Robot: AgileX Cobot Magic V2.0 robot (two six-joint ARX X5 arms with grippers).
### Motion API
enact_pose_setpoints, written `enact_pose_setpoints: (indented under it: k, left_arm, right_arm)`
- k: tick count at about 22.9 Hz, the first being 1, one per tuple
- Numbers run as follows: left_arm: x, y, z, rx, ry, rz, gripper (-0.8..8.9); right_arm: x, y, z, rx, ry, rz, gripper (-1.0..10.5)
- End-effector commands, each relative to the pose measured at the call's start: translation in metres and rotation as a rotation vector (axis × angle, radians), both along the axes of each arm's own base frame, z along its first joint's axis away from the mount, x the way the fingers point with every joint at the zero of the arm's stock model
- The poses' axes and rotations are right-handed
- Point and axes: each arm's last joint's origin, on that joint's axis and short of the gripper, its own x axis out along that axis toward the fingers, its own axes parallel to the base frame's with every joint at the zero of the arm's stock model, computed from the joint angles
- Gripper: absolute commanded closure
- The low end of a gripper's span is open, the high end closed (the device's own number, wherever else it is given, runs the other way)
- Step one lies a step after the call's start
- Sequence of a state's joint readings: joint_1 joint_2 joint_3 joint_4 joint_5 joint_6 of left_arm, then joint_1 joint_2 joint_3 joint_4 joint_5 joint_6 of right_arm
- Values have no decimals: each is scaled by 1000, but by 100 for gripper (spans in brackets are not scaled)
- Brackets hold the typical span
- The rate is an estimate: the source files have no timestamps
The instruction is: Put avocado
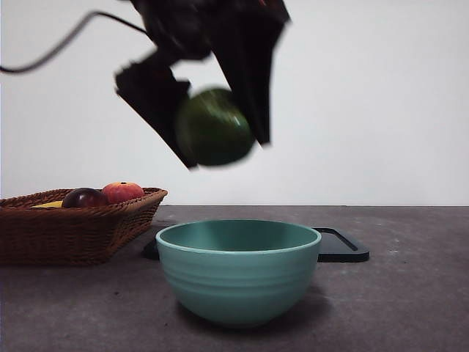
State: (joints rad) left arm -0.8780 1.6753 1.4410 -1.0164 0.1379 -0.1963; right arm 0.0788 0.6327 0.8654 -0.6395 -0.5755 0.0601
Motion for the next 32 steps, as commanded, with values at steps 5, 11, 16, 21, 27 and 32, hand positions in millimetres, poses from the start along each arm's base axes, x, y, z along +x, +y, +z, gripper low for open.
enact_pose_setpoints:
  k: [5,11,16,21,27,32]
  left_arm:
    - [6,-31,-33,29,26,-50,578]
    - [13,-40,-64,96,79,-50,576]
    - [16,-45,-78,121,95,-42,568]
    - [18,-47,-85,130,92,-34,568]
    - [18,-47,-85,136,89,-33,526]
    - [18,-46,-84,146,98,-33,312]
  right_arm:
    - [0,0,6,10,-16,1,383]
    - [0,0,6,10,-17,1,383]
    - [0,0,6,10,-17,1,383]
    - [0,0,6,10,-16,1,383]
    - [0,0,6,10,-16,1,383]
    - [0,0,6,10,-15,1,383]
